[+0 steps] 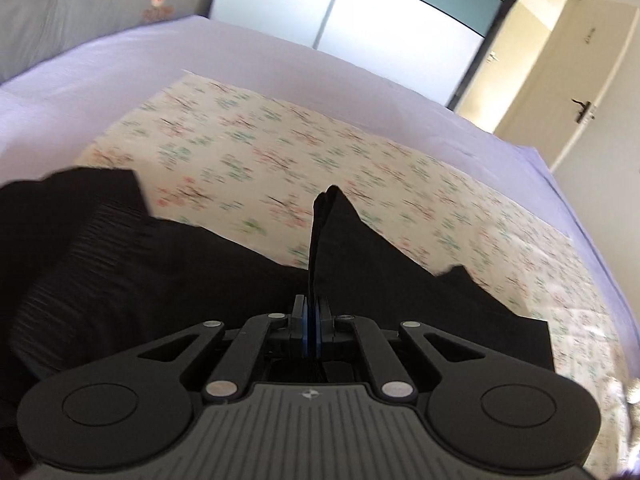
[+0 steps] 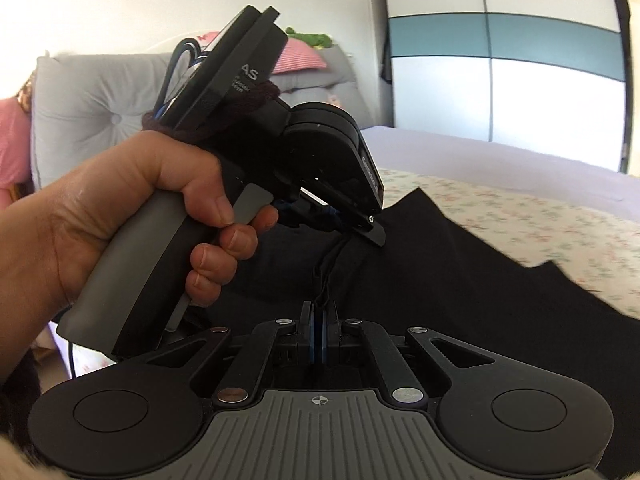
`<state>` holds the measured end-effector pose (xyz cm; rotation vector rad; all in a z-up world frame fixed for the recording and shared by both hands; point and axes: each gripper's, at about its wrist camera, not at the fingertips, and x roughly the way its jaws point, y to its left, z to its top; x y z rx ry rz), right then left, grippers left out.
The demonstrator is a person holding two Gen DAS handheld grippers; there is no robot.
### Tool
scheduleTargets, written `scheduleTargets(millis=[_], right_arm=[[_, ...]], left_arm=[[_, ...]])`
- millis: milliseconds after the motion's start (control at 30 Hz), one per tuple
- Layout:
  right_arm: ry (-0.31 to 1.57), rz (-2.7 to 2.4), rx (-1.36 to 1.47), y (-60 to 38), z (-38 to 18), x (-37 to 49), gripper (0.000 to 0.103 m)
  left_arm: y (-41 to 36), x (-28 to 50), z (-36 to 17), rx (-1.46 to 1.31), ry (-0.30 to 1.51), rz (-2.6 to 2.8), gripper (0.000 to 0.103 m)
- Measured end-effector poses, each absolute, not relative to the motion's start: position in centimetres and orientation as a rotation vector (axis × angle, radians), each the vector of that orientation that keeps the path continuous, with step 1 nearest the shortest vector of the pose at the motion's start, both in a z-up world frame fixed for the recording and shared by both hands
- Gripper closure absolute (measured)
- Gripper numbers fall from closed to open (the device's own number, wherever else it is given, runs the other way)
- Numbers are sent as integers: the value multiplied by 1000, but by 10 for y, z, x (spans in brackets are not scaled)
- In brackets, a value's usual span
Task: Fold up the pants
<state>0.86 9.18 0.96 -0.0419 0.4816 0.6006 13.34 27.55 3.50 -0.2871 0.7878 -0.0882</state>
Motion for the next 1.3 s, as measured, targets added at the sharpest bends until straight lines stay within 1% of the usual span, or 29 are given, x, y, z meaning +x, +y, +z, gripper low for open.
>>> scheduleTargets(millis=[100, 300, 400, 433, 467, 533, 600, 633, 667, 700, 733, 767, 800, 867, 967, 1067, 1300], right_arm=[[495, 650, -9, 113, 7, 16, 102], [512, 732, 6, 140, 4, 31, 102], [533, 766, 8, 146, 1, 36, 102], [541, 773, 5, 148, 3, 40, 101], [551, 782, 0, 149, 5, 40, 98], [571, 789, -7, 151, 5, 39, 91], [593, 783, -33, 152, 8, 37, 80], [597, 776, -39, 149, 9, 36, 68], [598, 767, -40, 144, 11, 34, 54], [597, 758, -37, 140, 10, 32, 49], [595, 748, -30, 131, 13, 30, 44], [595, 740, -22, 122, 14, 29, 43], [600, 728, -15, 115, 16, 29, 43], [607, 693, 7, 96, 22, 27, 36], [615, 643, 41, 62, 29, 25, 30], [623, 570, 48, 28, 34, 21, 27], [698, 381, 131, -59, 25, 9, 25]], left_arm=[[297, 133, 38, -270, 767, -16, 51], [302, 131, 39, -291, 757, 88, 51], [296, 133, 33, -257, 743, 153, 50], [296, 137, 28, -231, 730, 182, 49], [295, 136, 27, -200, 722, 221, 41], [291, 135, 27, -137, 705, 287, 32], [288, 130, 31, -118, 689, 284, 26], [287, 128, 34, -120, 681, 276, 19], [284, 125, 36, -123, 672, 269, 14], [280, 120, 40, -121, 659, 263, 7], [274, 116, 43, -115, 645, 255, 3], [268, 112, 45, -105, 635, 244, 0], [261, 108, 47, -93, 628, 229, 0], [246, 101, 49, -69, 619, 194, 0], [221, 93, 45, -29, 630, 133, 0], [196, 86, 36, 7, 669, 68, 0], [142, 64, 14, 49, 731, -106, 0]])
